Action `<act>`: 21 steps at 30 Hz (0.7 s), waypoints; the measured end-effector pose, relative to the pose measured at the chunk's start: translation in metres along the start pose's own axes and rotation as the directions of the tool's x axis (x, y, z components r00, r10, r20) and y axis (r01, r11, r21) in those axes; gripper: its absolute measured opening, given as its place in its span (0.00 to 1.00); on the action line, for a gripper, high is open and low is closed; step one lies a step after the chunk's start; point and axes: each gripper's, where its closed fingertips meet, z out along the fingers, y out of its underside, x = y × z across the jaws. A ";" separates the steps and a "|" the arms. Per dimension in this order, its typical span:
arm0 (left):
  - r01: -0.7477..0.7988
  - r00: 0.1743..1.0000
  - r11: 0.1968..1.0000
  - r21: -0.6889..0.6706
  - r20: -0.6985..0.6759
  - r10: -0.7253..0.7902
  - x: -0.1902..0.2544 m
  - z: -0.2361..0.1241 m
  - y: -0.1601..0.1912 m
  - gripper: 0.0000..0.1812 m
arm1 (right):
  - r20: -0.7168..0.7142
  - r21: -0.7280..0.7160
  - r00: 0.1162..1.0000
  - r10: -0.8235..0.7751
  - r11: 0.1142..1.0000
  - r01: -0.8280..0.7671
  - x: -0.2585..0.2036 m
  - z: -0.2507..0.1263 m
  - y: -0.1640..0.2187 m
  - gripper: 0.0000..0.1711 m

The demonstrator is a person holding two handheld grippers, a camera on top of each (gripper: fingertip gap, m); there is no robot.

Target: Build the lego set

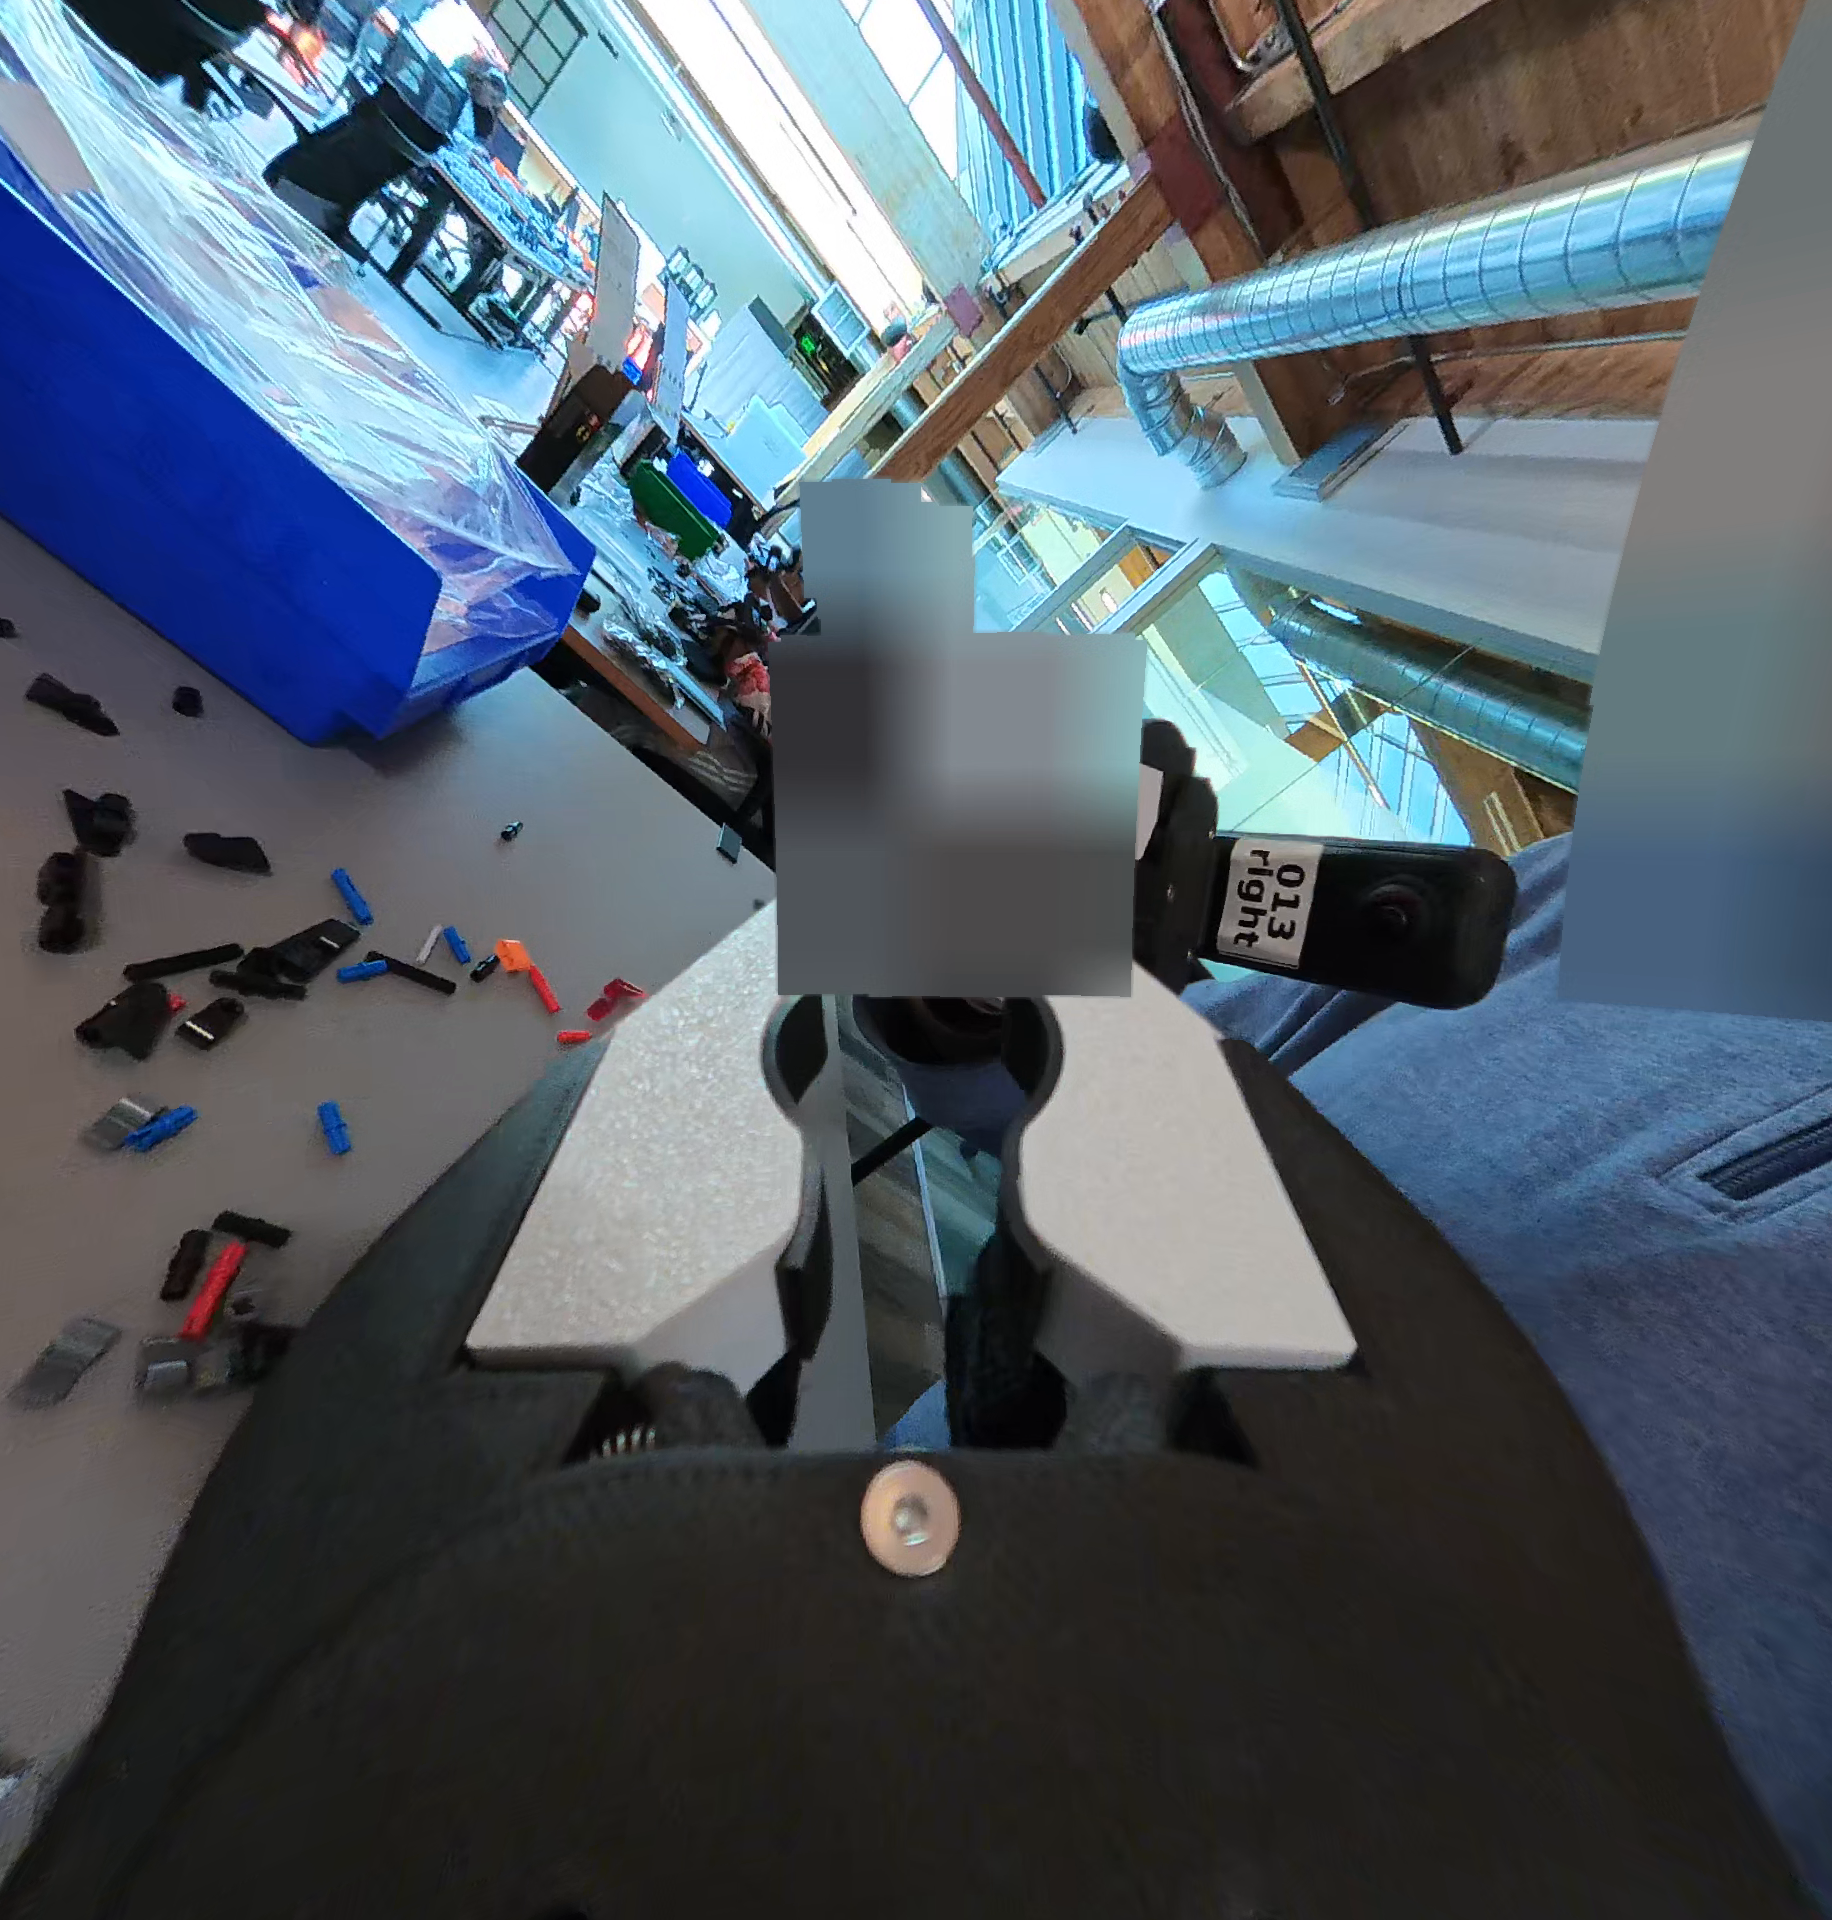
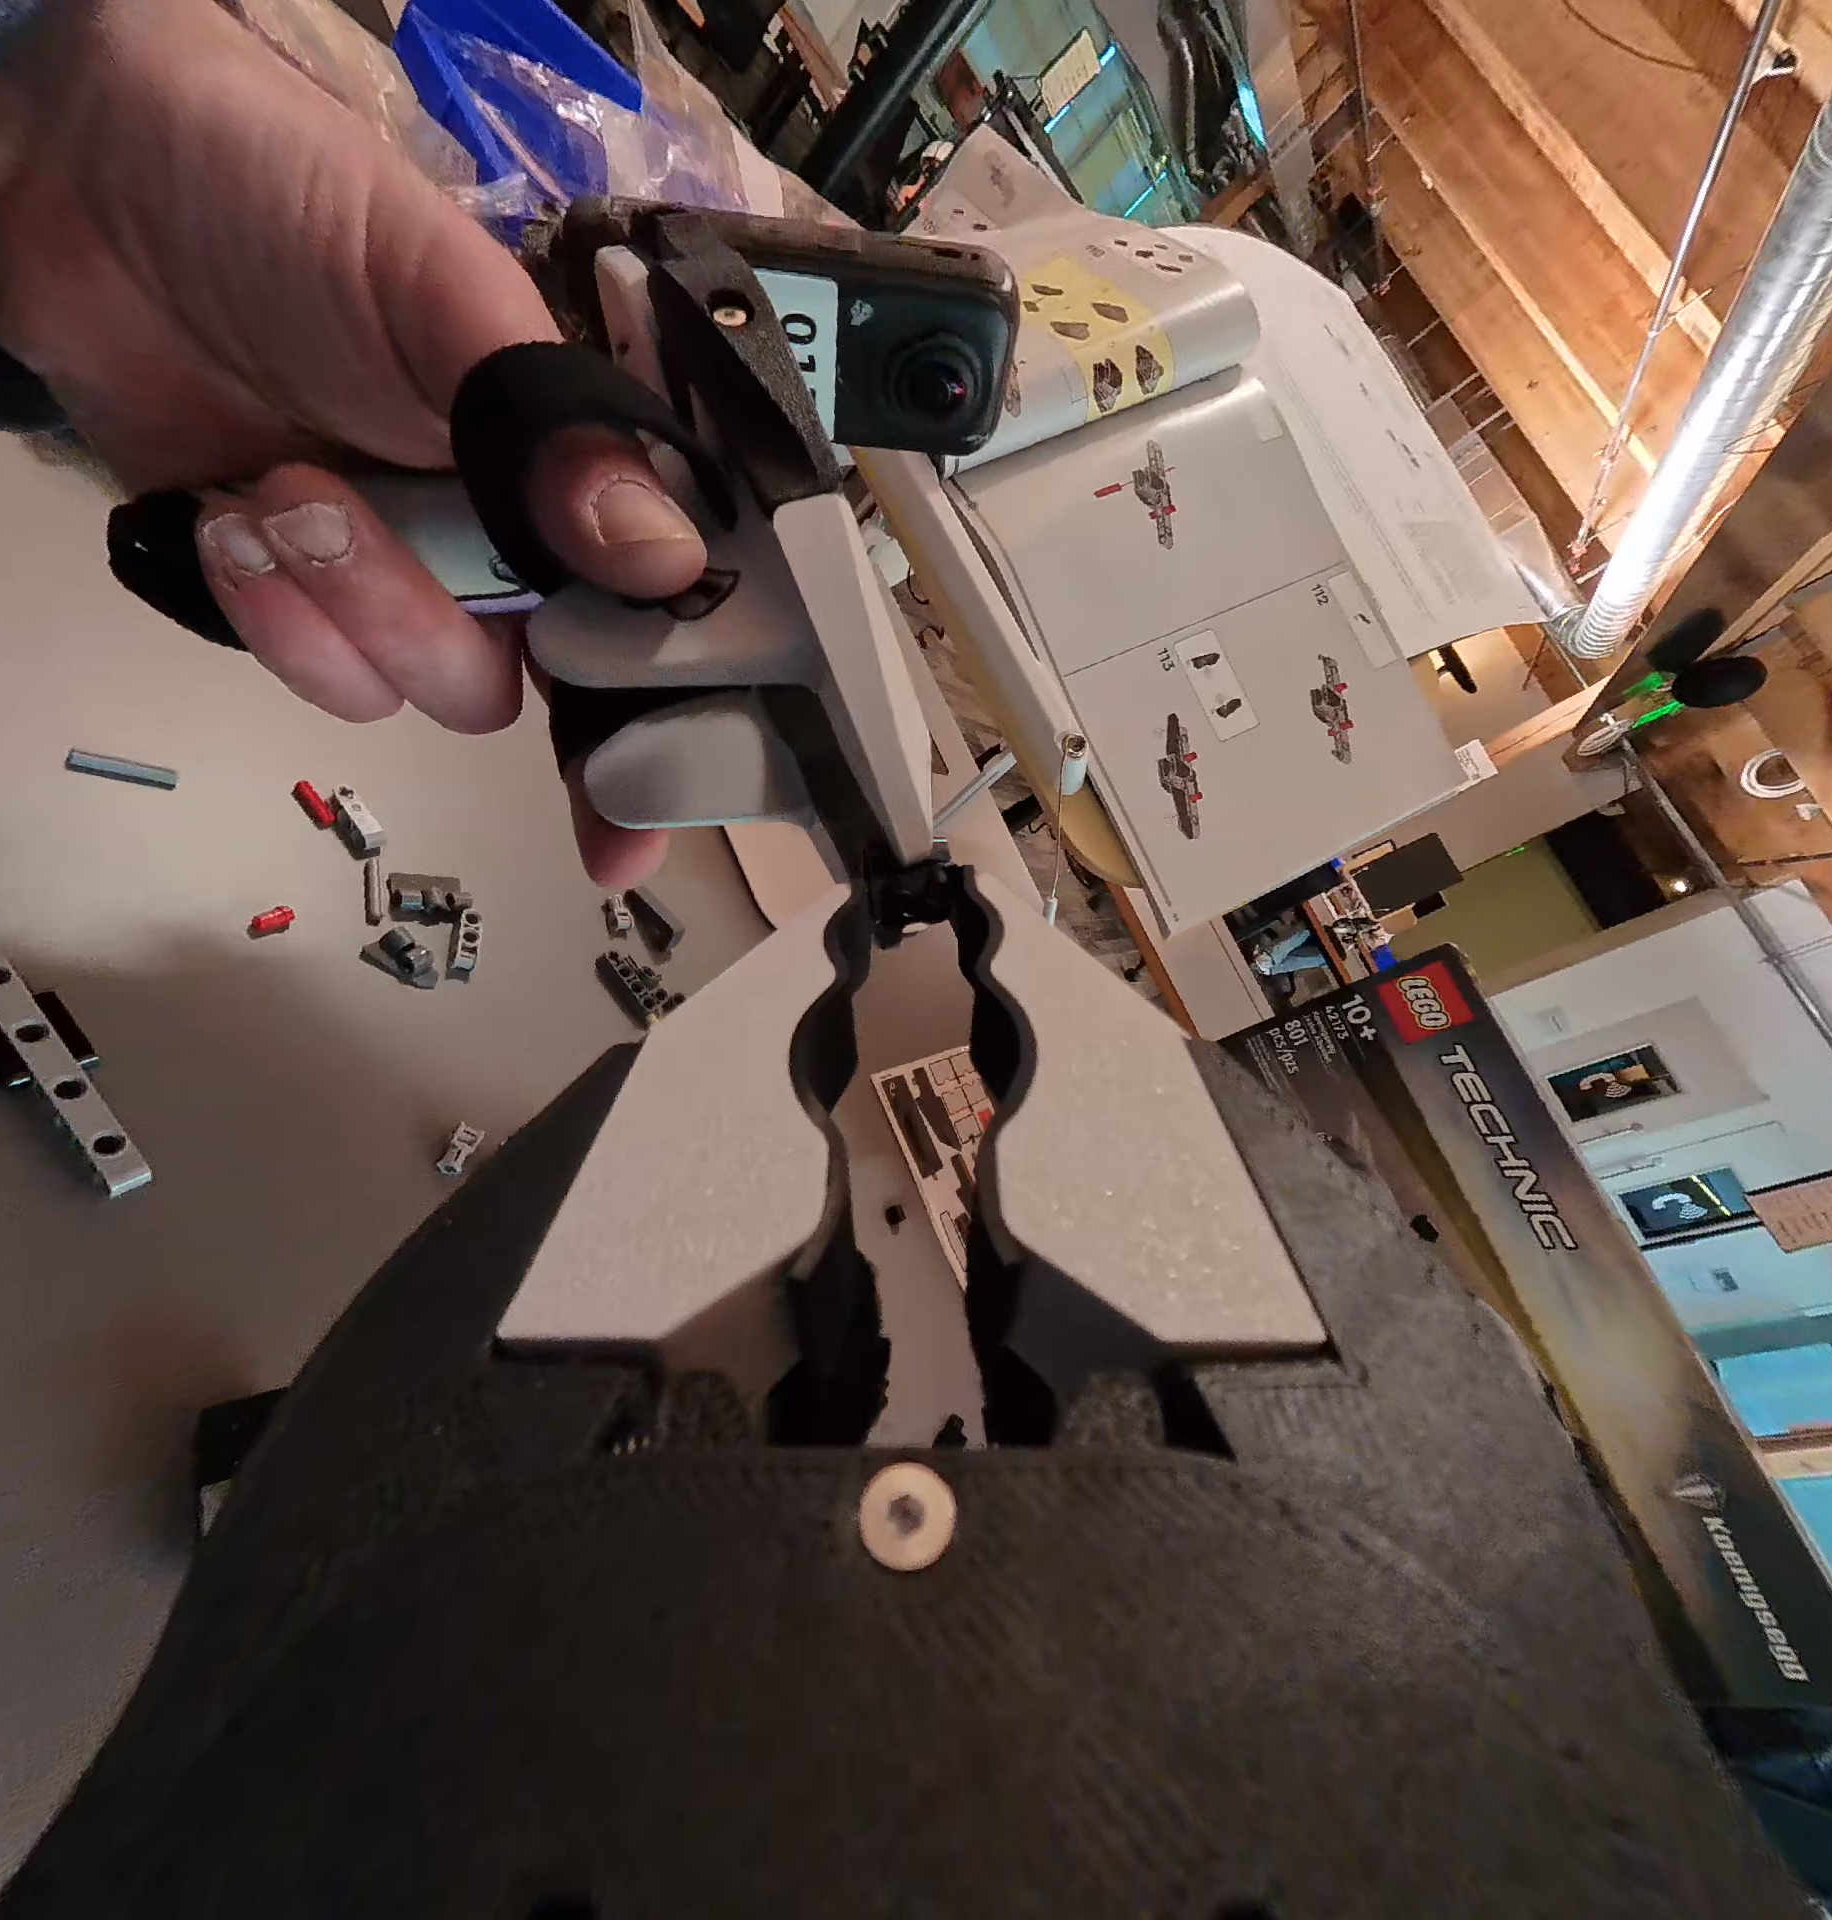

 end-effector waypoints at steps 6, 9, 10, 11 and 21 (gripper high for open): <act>-0.008 1.000 1.000 -0.010 -0.017 0.008 0.003 0.005 0.005 0.08 | 0.015 0.005 1.000 0.016 1.000 -0.016 -0.003 -0.002 0.000 0.08; -0.019 1.000 1.000 -0.012 0.002 0.019 0.001 0.003 0.007 0.08 | 0.038 0.002 0.998 0.041 0.999 -0.042 -0.006 -0.001 0.000 0.08; -0.028 1.000 1.000 -0.011 0.013 0.028 0.000 0.002 0.007 0.08 | 0.051 -0.002 0.997 0.053 0.999 -0.052 -0.008 0.000 0.000 0.11; -0.031 0.999 0.999 -0.008 0.014 0.031 0.001 0.001 0.007 0.08 | 0.058 -0.002 0.997 0.059 0.998 -0.059 -0.009 0.000 0.000 0.11; -0.135 0.978 0.984 -0.113 0.142 0.150 -0.012 -0.013 0.021 0.08 | 0.131 -0.073 0.972 0.195 0.980 -0.187 -0.018 -0.017 0.021 0.17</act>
